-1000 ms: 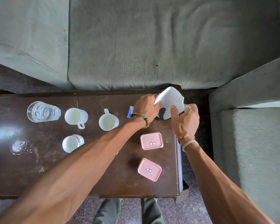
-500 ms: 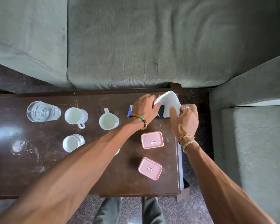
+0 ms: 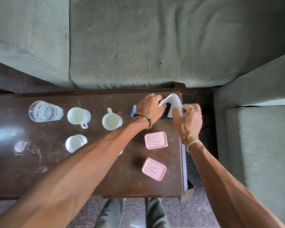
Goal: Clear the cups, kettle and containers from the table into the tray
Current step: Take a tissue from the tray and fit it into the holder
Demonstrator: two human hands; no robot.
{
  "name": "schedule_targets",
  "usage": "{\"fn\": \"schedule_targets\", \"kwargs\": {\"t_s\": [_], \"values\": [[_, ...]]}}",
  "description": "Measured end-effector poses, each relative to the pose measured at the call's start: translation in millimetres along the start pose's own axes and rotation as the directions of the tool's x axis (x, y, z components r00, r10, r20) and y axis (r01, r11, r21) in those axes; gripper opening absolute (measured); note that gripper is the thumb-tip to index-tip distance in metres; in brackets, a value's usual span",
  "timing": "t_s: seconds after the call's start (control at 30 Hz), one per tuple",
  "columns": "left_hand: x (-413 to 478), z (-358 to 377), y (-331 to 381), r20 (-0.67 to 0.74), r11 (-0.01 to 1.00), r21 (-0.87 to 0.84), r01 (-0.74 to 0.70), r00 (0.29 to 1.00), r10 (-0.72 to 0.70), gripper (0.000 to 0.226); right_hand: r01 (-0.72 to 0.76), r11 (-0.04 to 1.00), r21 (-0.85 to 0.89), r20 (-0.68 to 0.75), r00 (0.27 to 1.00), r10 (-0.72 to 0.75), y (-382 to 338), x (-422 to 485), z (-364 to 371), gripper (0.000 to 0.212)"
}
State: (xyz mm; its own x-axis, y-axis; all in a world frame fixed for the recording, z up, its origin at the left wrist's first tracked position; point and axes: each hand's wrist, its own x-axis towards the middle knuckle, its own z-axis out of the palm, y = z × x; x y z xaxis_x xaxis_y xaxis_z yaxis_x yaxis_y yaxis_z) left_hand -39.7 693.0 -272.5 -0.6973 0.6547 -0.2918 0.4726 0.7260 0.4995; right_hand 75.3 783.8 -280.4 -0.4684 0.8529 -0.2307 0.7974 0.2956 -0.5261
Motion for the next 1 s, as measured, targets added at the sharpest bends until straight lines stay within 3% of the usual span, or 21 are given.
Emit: {"fn": "schedule_targets", "kwargs": {"t_s": [0.2, 0.4, 0.47, 0.57, 0.67, 0.87, 1.0], "values": [[-2, -5, -3, -0.088, 0.996, -0.078, -0.05, 0.995, 0.043, 0.024, -0.007, 0.998, 0.07, -0.054, 0.998, 0.011, -4, -1, -6, 0.024], [-3, -2, -2, 0.028, 0.998, 0.043, -0.039, 0.999, 0.038, 0.026, 0.018, 1.0, -0.016, 0.02, 1.0, -0.018, -4, -1, -3, 0.025], [-7, 0, -4, 0.029, 0.999, 0.015, -0.028, 0.999, 0.028, 0.03, 0.023, 1.0, 0.0, 0.041, 0.999, -0.023, -2, -4, -3, 0.033], [-21, -7, -9, -0.007, 0.994, -0.102, 0.044, 0.999, -0.045, 0.055, 0.059, 0.997, 0.058, 0.04, 0.997, -0.061, 1, -15, -9, 0.069], [-48, -20, -18, 0.002, 0.994, -0.079, 0.074, 0.997, -0.075, 0.06, 0.069, 0.995, 0.069, 0.028, 0.997, -0.071, 9, -32, -26, 0.088], [-105, -67, -8, -0.001, 0.999, -0.018, 0.049, 0.999, -0.049, 0.055, 0.086, 0.996, -0.018, 0.011, 0.996, -0.086, 17, -72, -75, 0.094], [-143, -119, 6, -0.061, 0.984, 0.172, -0.038, 0.997, 0.049, 0.061, 0.175, 0.984, -0.043, 0.011, 0.985, -0.174, -5, -89, -117, 0.094]]}}
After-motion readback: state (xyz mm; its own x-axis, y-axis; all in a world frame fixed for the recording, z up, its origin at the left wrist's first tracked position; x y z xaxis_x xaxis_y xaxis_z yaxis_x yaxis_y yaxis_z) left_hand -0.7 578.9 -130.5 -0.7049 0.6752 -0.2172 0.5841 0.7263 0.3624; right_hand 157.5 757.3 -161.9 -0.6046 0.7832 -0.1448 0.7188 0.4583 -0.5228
